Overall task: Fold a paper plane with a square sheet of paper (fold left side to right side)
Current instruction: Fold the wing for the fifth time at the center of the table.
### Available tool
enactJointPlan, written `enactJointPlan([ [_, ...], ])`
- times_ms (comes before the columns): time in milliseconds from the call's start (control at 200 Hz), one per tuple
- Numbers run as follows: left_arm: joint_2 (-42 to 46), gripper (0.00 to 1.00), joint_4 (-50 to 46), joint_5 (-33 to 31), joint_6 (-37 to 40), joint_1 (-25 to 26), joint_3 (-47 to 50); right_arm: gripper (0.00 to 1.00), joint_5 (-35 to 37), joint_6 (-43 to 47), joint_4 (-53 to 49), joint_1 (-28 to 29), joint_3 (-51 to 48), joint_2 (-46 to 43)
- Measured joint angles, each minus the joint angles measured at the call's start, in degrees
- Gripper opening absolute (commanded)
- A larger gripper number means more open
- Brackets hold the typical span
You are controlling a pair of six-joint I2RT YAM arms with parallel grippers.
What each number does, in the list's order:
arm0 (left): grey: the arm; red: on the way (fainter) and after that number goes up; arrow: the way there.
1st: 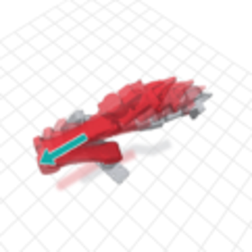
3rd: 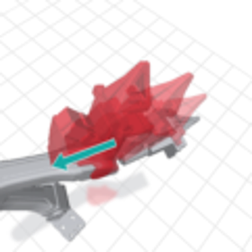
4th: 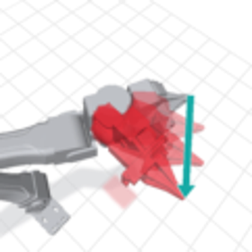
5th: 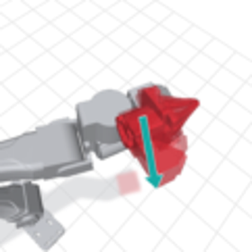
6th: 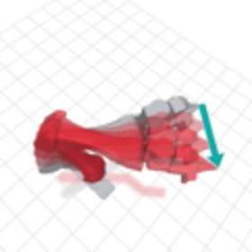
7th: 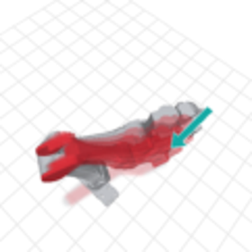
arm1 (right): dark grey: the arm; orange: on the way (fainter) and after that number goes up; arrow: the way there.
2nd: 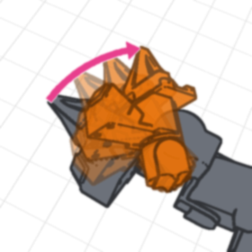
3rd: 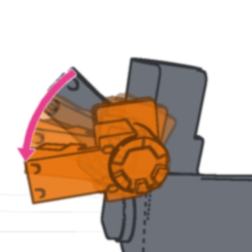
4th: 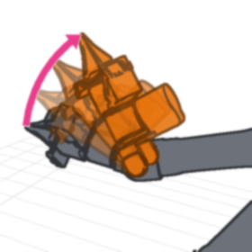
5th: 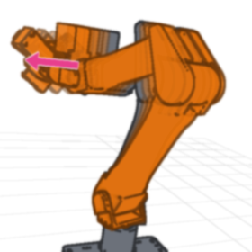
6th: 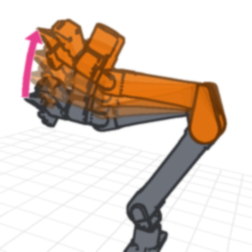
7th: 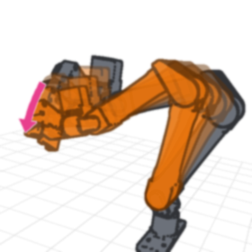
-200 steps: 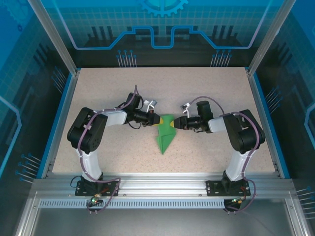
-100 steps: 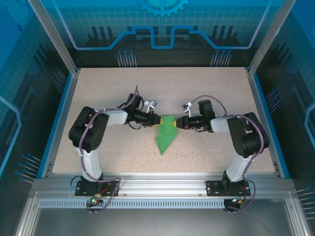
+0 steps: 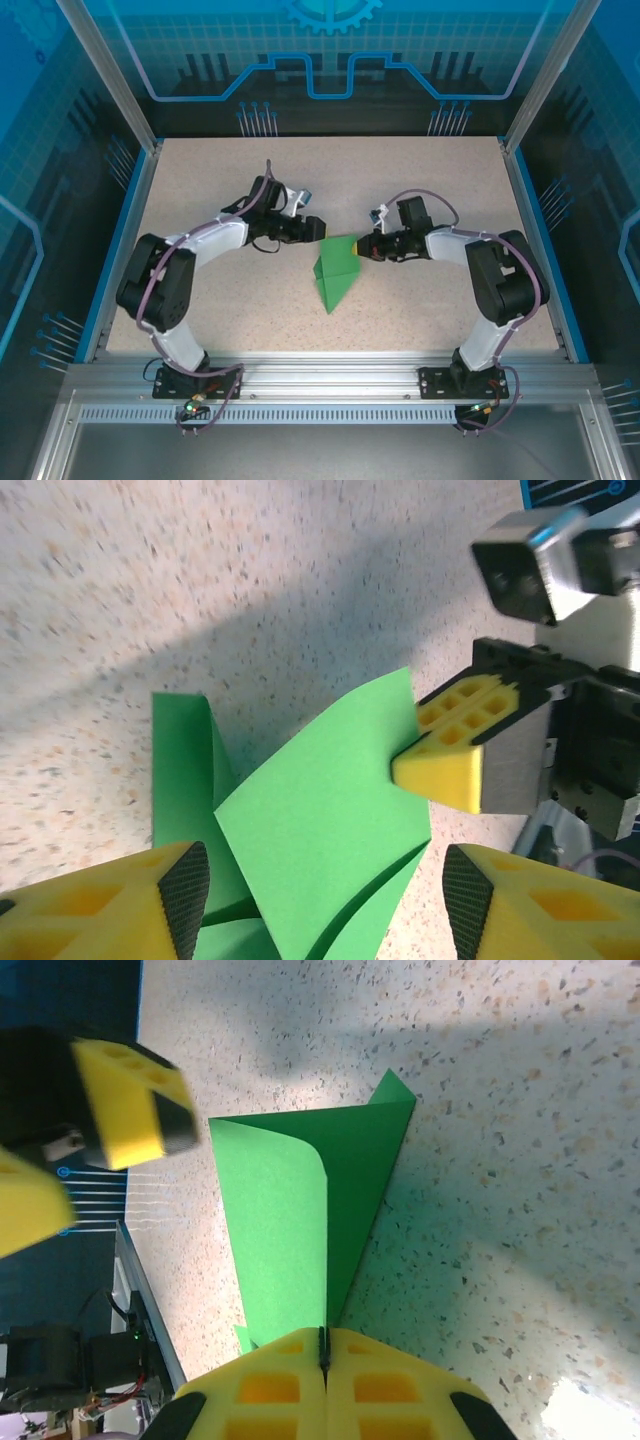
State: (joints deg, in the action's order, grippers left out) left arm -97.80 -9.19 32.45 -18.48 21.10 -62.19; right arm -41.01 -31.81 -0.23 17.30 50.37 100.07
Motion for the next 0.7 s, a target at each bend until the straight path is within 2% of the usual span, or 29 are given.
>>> enactJointPlan([
  [100,4.2,0.65,-3.5,-5.4,2.5,2.3,-0.2,0.00,2.1,-2.4,-3.5,1.8,3.3,0.0],
  [365,12.3,0.66,-9.8,-19.0,6.1,12.9,3.1,0.00,8.1,-9.3,-10.4,6.4,10.5,2.1],
  [560,12.9,0.69,-13.6,-26.8,6.6,21.0,4.7,0.00,11.2,-13.3,-14.1,7.6,13.5,4.8],
  [700,11.6,0.70,-14.1,-30.1,6.4,24.8,4.7,0.00,12.6,-15.0,-15.8,8.2,14.9,5.7],
])
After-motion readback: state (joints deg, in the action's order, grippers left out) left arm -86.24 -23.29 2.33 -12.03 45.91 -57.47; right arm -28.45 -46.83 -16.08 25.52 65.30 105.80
